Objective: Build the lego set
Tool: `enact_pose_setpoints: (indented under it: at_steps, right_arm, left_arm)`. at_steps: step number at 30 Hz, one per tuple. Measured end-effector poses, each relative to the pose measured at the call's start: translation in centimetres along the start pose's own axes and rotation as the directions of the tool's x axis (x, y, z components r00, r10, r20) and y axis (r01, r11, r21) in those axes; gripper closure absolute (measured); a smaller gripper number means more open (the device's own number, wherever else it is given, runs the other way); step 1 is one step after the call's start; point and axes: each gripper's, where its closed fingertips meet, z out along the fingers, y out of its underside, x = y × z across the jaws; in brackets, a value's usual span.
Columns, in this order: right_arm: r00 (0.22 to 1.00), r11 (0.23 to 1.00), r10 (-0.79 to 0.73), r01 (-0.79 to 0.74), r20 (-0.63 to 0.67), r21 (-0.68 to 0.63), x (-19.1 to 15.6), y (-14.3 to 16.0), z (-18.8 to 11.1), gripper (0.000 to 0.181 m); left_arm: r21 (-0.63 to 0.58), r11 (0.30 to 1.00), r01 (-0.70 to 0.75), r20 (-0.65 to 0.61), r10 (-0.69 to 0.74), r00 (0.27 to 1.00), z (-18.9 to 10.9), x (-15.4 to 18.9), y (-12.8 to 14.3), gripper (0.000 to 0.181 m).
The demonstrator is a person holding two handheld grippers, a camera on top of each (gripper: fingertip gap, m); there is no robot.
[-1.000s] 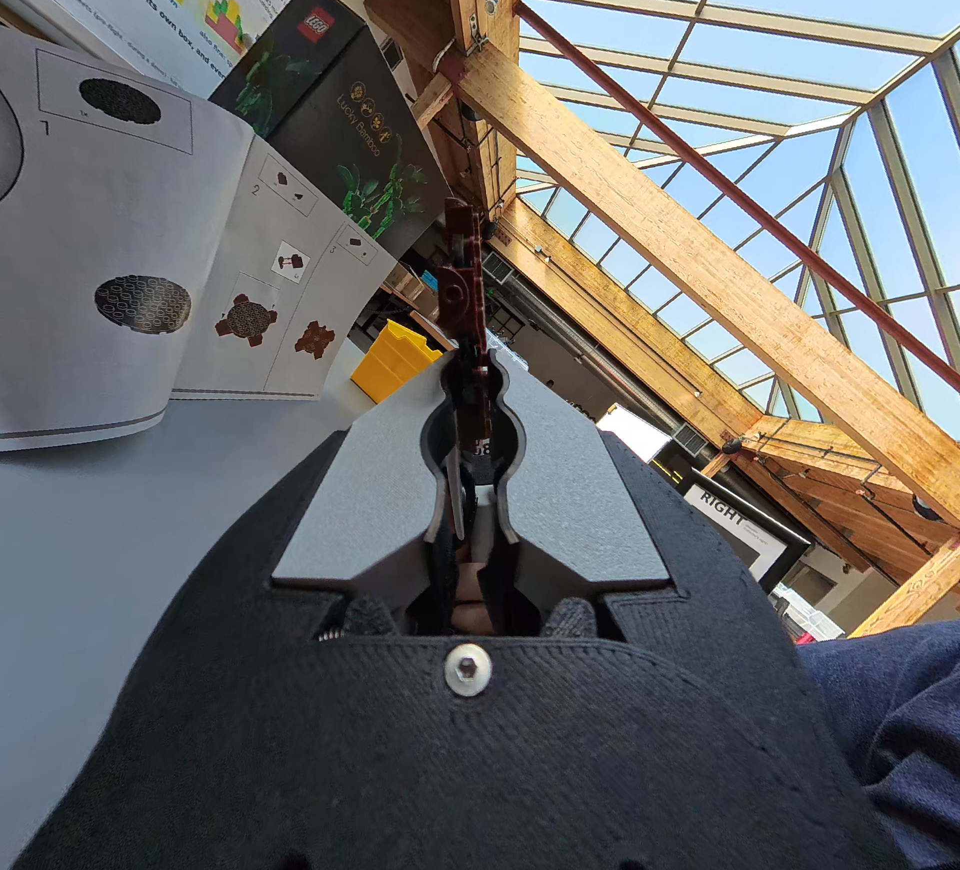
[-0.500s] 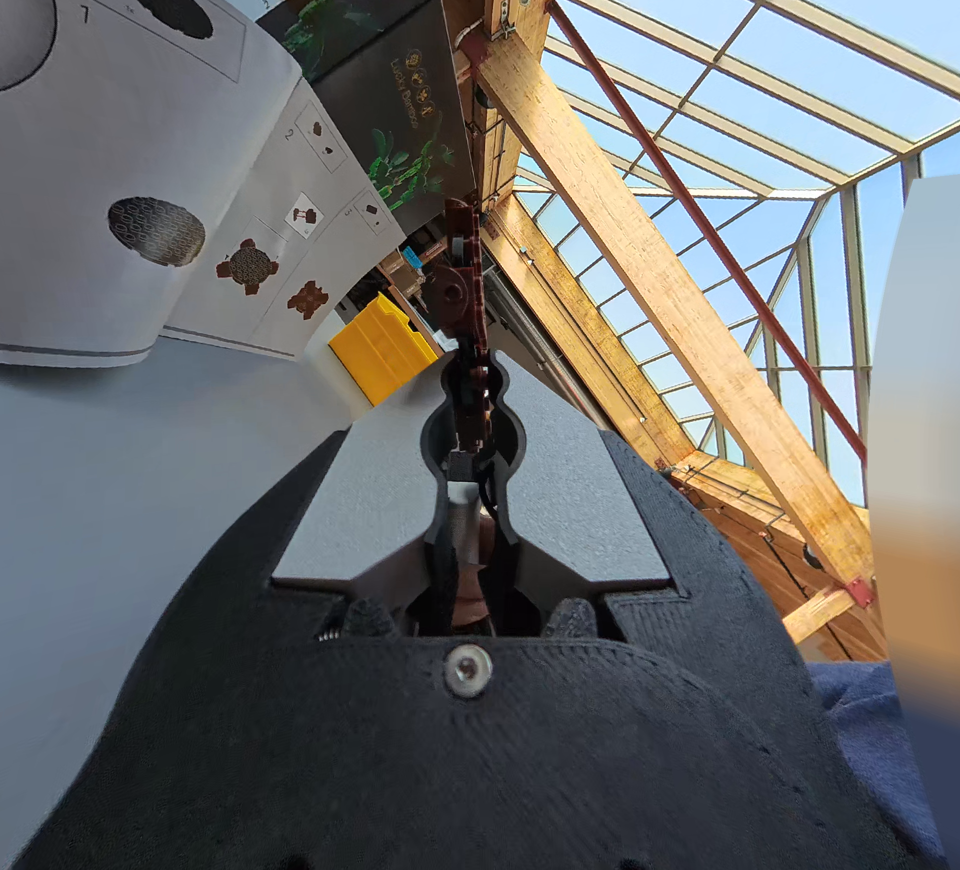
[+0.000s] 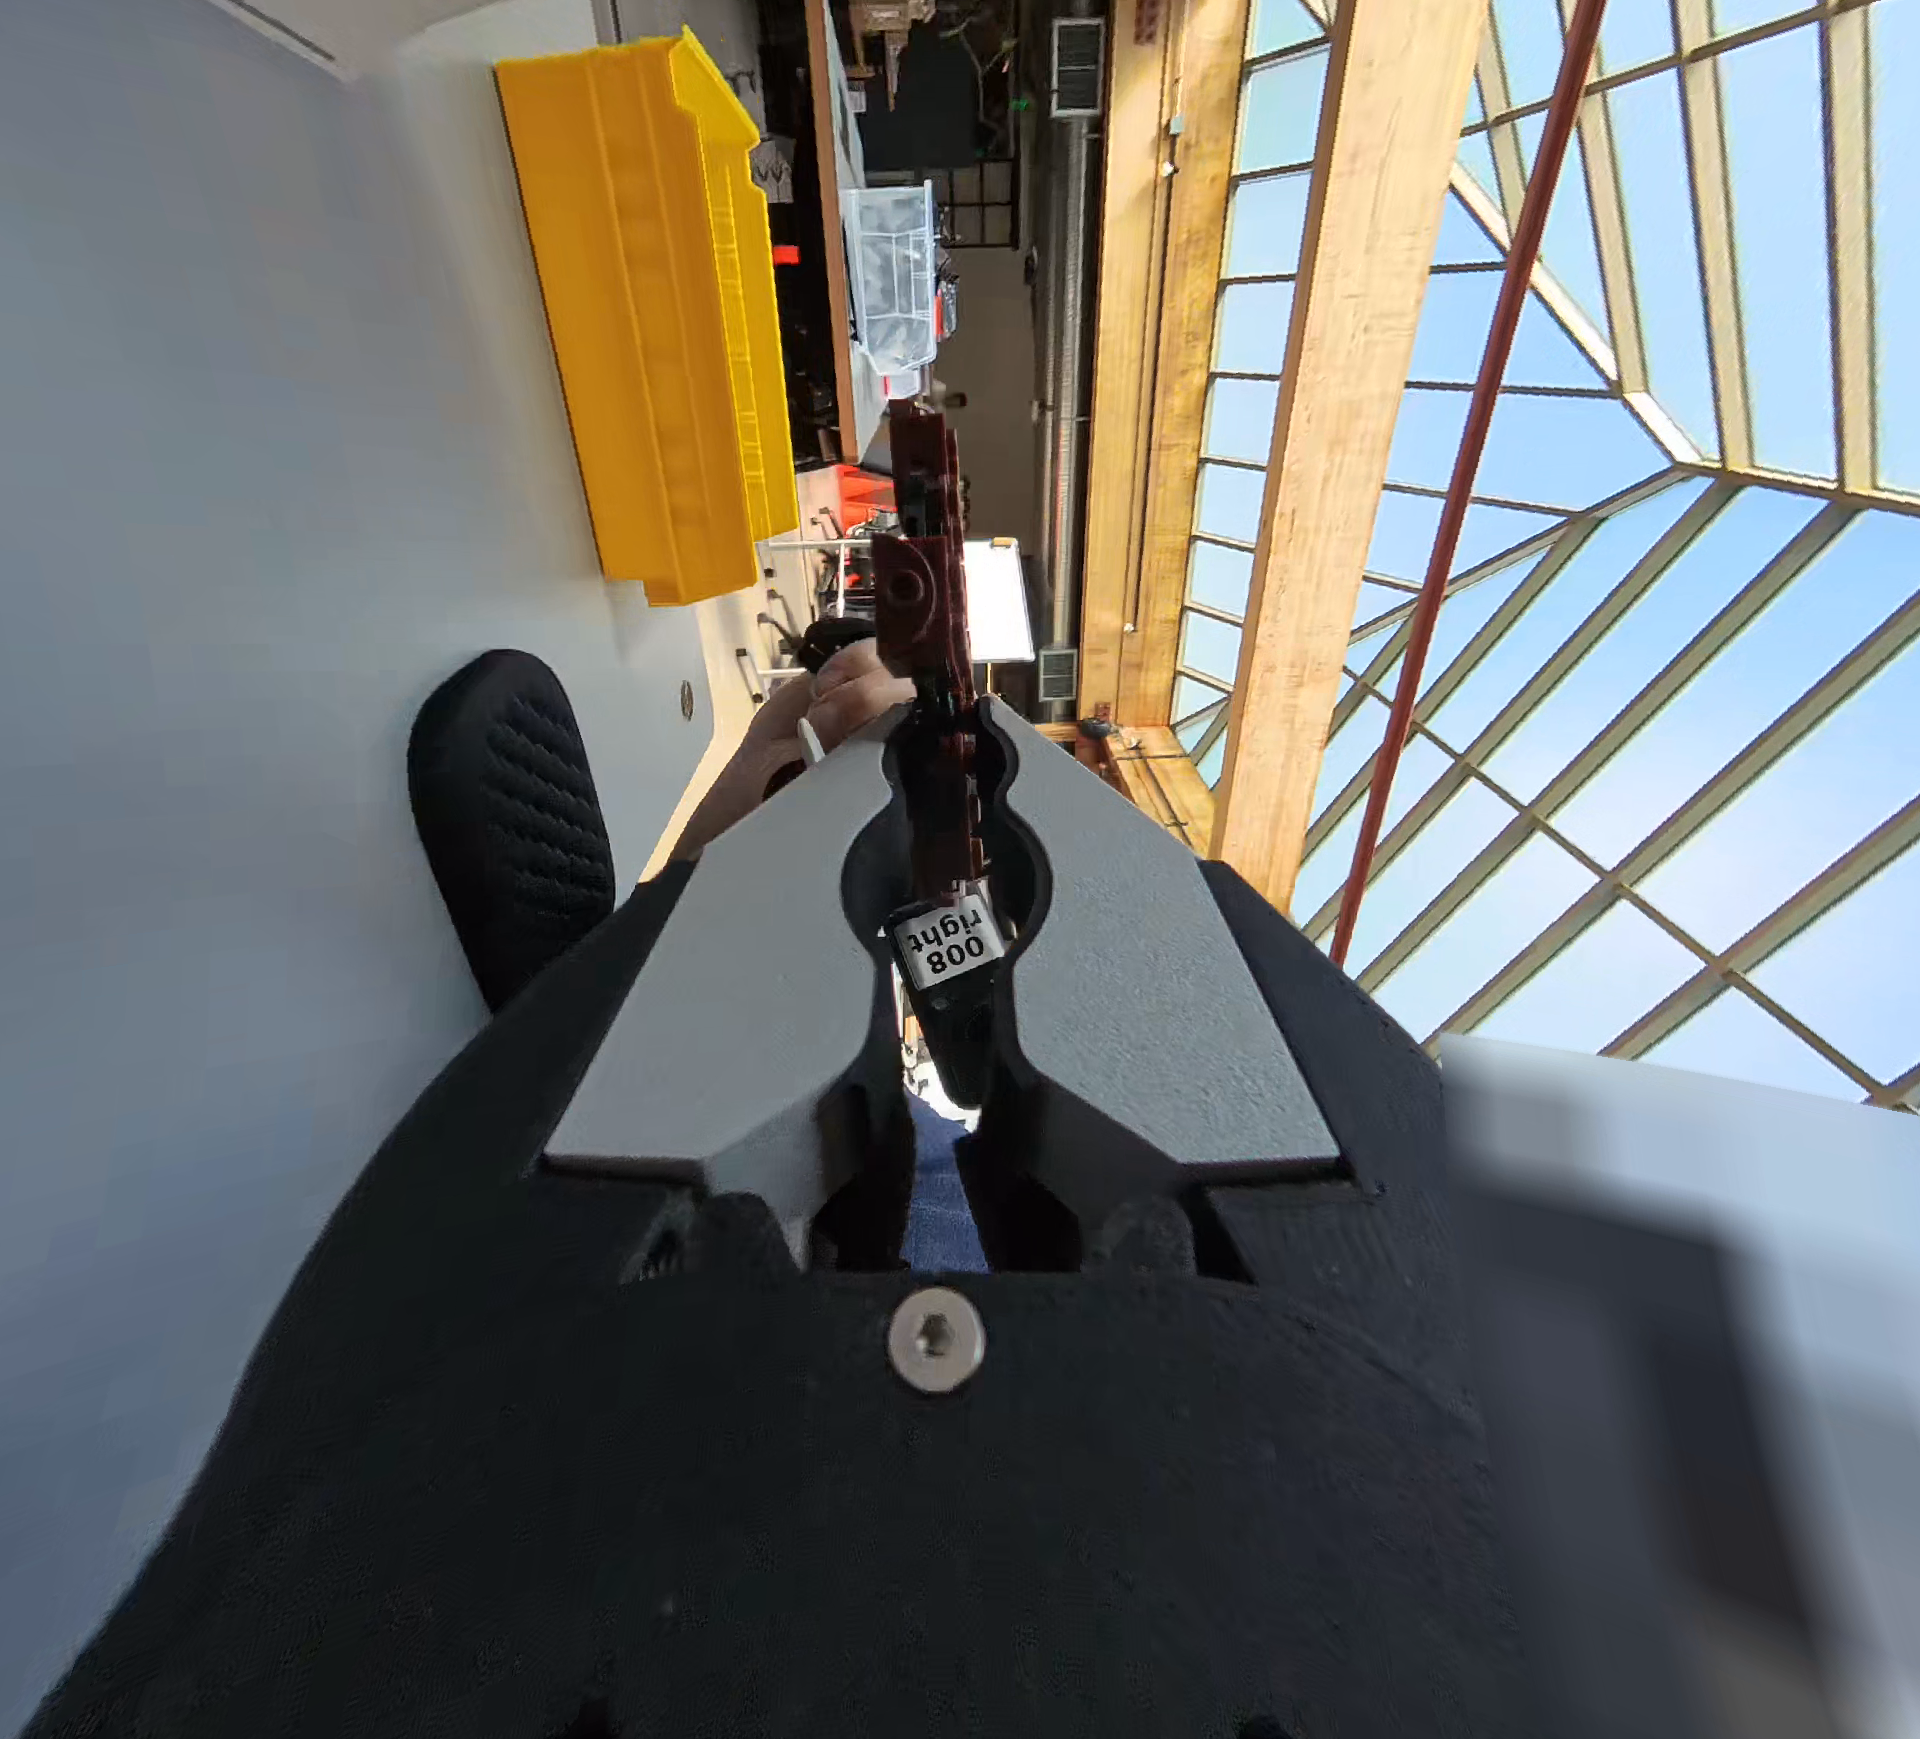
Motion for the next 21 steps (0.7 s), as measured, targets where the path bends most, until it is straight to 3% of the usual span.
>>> enact_pose_setpoints:
  at_steps: [5,13,21]
  right_arm:
    - [0.996,0.996,-0.084,0.084,-0.002,-0.017,2.8,-1.3,-1.1,0.153]
    - [0.997,0.997,-0.075,0.075,0.025,-0.013,4.1,-1.9,-3.5,0.174]
    - [0.998,0.998,-0.063,0.063,0.015,0.004,5.0,-2.4,-4.9,0.171]
  left_arm:
    - [-0.092,0.996,-0.013,0.100,0.022,0.995,1.9,2.7,2.8,0.176]
    - [-0.116,0.985,0.130,0.070,-0.122,0.990,4.4,3.7,5.8,0.176]
    - [-0.111,0.986,0.127,0.086,-0.118,0.989,5.7,4.4,6.6,0.177]
